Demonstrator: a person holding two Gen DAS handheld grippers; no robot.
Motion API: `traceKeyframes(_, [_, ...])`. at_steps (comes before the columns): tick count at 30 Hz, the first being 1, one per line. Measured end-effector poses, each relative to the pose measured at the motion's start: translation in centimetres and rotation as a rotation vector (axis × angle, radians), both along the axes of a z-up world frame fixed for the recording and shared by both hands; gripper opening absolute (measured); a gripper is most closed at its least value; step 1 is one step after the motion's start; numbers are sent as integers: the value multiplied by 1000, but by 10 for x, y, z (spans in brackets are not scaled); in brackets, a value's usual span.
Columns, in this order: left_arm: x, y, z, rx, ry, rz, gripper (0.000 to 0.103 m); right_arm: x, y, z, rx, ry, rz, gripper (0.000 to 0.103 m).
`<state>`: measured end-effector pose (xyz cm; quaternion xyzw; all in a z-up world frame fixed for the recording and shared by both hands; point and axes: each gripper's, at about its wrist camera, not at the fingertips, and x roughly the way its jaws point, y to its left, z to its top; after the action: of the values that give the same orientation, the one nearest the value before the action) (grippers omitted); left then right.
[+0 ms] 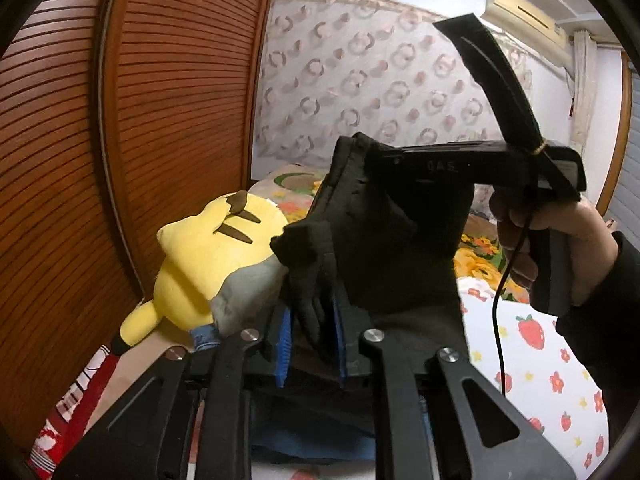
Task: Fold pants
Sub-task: 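Lift the folded pants with both grippers and carry them toward the jeans stack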
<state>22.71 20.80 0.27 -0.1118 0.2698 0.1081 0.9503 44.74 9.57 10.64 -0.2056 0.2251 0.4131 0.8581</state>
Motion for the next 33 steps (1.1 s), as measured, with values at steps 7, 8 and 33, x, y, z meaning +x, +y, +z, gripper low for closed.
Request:
traceKeyframes(7, [-12, 7, 16, 22, -47, 17, 60, -5, -27, 19, 116, -14, -54, 38])
traceKeyframes(8, [-12, 7, 20, 18, -56, 14, 61, -9, -33, 22, 124, -25, -58, 38])
traceKeyframes(33, [33, -6, -20, 34, 85, -99, 61, 46, -43, -36, 123, 126, -107, 38])
